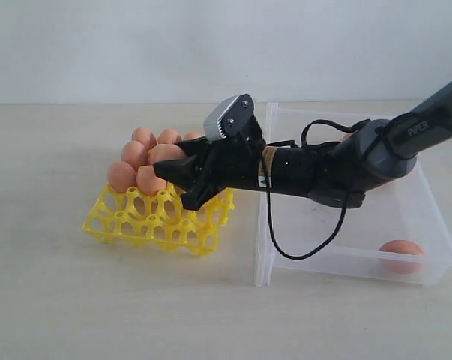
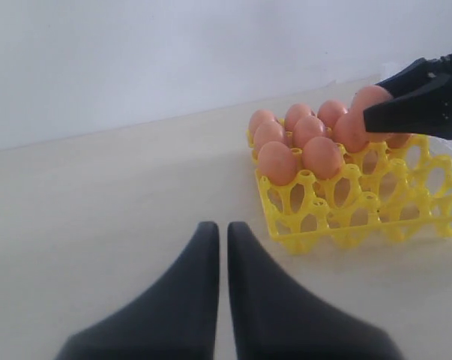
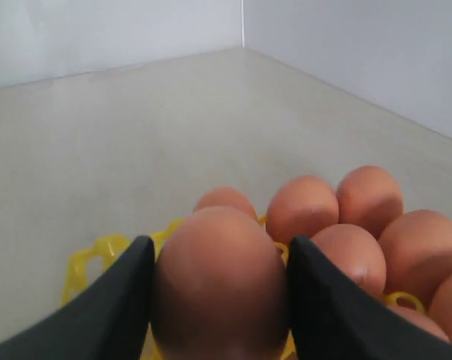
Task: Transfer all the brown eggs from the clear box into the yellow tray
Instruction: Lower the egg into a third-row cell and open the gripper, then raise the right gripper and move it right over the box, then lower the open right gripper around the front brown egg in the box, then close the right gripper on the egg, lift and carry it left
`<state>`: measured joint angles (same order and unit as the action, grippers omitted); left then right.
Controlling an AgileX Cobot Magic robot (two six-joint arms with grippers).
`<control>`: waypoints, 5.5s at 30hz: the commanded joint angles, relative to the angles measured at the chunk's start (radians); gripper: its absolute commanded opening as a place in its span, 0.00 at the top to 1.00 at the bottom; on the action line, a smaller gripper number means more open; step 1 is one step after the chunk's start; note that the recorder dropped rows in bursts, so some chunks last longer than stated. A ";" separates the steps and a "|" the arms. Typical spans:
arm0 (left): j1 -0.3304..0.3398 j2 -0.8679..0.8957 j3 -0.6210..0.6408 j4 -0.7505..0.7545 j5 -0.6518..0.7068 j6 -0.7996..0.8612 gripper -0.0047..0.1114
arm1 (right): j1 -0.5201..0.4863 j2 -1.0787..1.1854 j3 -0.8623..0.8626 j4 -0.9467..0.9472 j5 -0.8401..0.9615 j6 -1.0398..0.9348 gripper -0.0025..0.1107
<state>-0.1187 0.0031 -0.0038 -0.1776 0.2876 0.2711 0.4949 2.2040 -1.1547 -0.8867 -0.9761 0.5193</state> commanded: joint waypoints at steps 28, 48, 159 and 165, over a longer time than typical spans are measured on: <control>-0.006 -0.003 0.004 0.002 -0.002 0.000 0.93 | 0.002 0.004 -0.023 0.079 0.143 -0.031 0.98; -0.006 -0.003 0.004 0.002 -0.002 0.000 0.93 | 0.003 0.063 -0.055 0.082 0.159 0.027 0.98; -0.006 -0.003 0.004 0.002 -0.002 0.000 0.93 | -0.185 -0.271 0.083 0.550 1.867 -0.847 0.98; -0.006 -0.003 0.004 0.002 -0.002 0.000 0.93 | -0.185 -0.344 0.074 0.581 1.685 -0.637 0.98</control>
<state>-0.1187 0.0031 -0.0038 -0.1776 0.2876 0.2711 0.3129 1.9084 -1.0741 -0.3390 0.8173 -0.1895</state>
